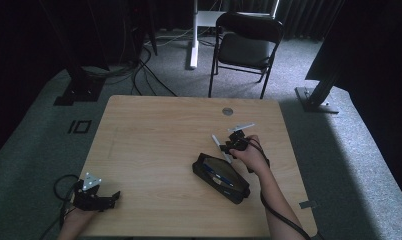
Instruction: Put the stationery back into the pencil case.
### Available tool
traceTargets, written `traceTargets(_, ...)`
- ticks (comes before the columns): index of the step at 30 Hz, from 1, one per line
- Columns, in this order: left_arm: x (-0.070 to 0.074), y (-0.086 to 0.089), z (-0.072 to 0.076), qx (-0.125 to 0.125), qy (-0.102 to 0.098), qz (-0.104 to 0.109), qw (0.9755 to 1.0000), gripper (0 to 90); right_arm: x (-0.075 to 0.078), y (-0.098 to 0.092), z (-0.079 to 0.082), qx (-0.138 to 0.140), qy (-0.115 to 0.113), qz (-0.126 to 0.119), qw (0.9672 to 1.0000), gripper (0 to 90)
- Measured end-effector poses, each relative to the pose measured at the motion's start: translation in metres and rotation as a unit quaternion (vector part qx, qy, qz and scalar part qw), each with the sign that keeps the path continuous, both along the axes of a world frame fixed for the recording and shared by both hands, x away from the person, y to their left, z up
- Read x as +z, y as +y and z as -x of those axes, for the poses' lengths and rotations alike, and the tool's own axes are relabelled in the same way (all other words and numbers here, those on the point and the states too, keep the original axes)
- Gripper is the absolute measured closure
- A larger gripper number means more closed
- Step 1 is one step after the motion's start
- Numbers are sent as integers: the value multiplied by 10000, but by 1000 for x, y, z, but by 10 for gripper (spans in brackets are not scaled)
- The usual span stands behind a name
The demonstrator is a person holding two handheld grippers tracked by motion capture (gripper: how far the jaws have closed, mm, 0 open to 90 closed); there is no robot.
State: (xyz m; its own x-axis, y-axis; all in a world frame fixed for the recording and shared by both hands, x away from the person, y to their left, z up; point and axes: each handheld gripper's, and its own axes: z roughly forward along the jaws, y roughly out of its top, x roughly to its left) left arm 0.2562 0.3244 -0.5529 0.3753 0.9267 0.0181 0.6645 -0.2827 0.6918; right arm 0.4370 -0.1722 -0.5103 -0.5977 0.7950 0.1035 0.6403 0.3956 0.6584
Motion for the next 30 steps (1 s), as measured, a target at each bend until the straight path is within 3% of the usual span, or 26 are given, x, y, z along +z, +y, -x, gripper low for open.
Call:
traceTargets(21, 0, 0, 0, -1, -1, -1, 10000, 4, -21, 9, -10, -45, 69, 369, 9993, 642)
traceTargets(22, 0, 0, 0, 0, 0, 0, 10000, 4, -21, 10, -10, -20, 99, 419, 9991, 691)
traceTargets(30, 0, 0, 0, 1, -1, -1, 10000, 3, -20, 14, -12, -22, 17, 696, 9976, 729)
